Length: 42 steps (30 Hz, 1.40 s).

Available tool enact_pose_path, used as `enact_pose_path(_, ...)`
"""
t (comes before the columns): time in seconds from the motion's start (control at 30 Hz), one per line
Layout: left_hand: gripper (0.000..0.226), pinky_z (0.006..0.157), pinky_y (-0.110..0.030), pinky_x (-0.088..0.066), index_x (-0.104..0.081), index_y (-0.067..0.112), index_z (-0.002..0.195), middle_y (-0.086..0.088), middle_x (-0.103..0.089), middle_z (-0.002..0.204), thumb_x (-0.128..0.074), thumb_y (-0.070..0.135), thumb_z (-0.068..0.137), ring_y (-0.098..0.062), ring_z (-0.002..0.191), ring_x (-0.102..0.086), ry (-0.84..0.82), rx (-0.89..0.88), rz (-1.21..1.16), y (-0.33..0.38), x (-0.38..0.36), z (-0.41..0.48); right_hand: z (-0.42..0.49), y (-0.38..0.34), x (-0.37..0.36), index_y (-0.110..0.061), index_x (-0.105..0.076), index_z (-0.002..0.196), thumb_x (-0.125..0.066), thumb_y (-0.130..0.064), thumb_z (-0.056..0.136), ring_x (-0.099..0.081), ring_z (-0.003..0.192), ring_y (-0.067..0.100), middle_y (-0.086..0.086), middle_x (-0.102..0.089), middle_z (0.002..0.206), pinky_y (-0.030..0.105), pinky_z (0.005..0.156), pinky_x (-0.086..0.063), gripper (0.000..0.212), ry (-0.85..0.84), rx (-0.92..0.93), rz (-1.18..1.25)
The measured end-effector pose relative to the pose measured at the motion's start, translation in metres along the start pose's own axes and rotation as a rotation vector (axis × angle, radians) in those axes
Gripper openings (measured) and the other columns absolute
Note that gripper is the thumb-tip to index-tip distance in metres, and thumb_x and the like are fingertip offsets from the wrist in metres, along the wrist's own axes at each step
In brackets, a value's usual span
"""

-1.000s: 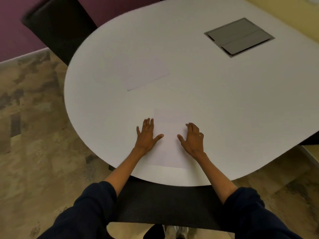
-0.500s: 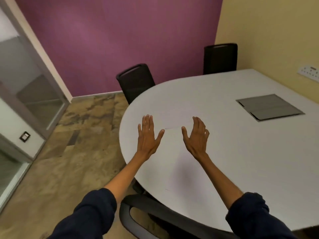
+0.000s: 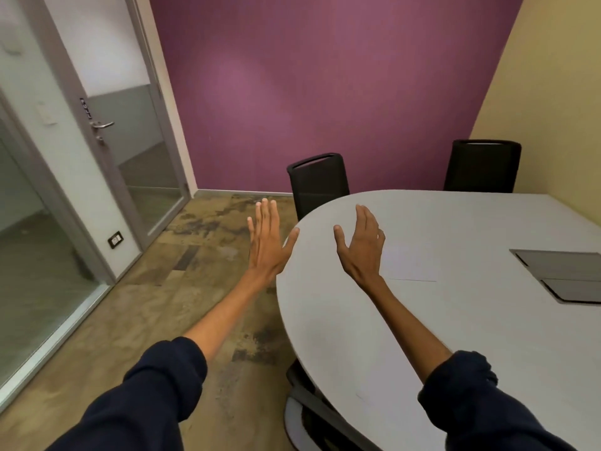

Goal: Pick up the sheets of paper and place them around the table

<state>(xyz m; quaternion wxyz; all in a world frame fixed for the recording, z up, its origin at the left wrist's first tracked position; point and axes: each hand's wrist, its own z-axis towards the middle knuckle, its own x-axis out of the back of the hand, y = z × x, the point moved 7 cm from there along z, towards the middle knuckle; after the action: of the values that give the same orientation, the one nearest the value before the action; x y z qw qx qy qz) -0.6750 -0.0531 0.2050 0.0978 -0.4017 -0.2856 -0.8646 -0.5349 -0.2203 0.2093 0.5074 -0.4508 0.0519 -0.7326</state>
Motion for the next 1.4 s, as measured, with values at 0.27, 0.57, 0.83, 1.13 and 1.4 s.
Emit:
enact_pose_path(0.27,0.081,0.124,-0.049,0.006,0.005,0.011,0.156,-0.008,0.008,0.165,-0.029,0.056,0.098,-0.019,0.152,0.015,0.020,0.001,0.006,-0.129,0.029,0.051,0.026,-0.079,-0.102,-0.015,-0.034,0.149,-0.045,-0.052,0.094,-0.036,0.143,0.026,0.008,-0.038,0.154,0.049,0.116,-0.029,0.068,0.009,0.003,0.039)
enact_pose_path(0.57,0.082,0.124,-0.049,0.002,0.003,0.010,0.157,-0.009,0.007,0.165,-0.030,0.057,0.098,-0.020,0.153,0.012,-0.010,-0.023,0.081,-0.255,0.044,0.113,0.062,-0.148,-0.222,-0.015,-0.033,0.150,-0.046,-0.052,0.096,-0.033,0.144,0.023,0.006,-0.036,0.155,0.048,0.117,-0.026,0.066,-0.020,-0.044,0.060)
enact_pose_path(0.83,0.082,0.124,-0.046,0.006,0.006,0.009,0.156,-0.008,0.010,0.165,-0.030,0.056,0.099,-0.018,0.152,0.016,-0.047,0.001,0.044,-0.324,0.003,0.193,0.124,-0.158,-0.316,-0.016,-0.032,0.150,-0.038,-0.056,0.095,-0.029,0.145,0.021,0.005,-0.033,0.156,0.048,0.118,-0.018,0.069,-0.042,-0.064,0.043)
enact_pose_path(1.13,0.074,0.125,-0.043,0.006,0.004,0.009,0.156,-0.009,0.008,0.165,-0.028,0.048,0.102,-0.018,0.152,0.014,-0.098,-0.069,0.007,-0.365,-0.085,0.337,0.248,-0.115,-0.411,-0.017,-0.035,0.149,-0.039,-0.053,0.096,-0.030,0.144,0.020,0.005,-0.036,0.155,0.046,0.117,-0.018,0.064,0.041,-0.140,0.025)
enact_pose_path(1.4,0.071,0.126,-0.042,-0.002,0.001,0.005,0.156,-0.011,0.006,0.165,-0.028,0.044,0.103,-0.020,0.152,0.012,-0.160,-0.138,-0.082,-0.353,-0.177,0.449,0.330,-0.044,-0.440,-0.016,-0.035,0.149,-0.042,-0.051,0.097,-0.031,0.145,0.020,0.005,-0.035,0.155,0.048,0.118,-0.017,0.062,0.079,-0.257,-0.079)
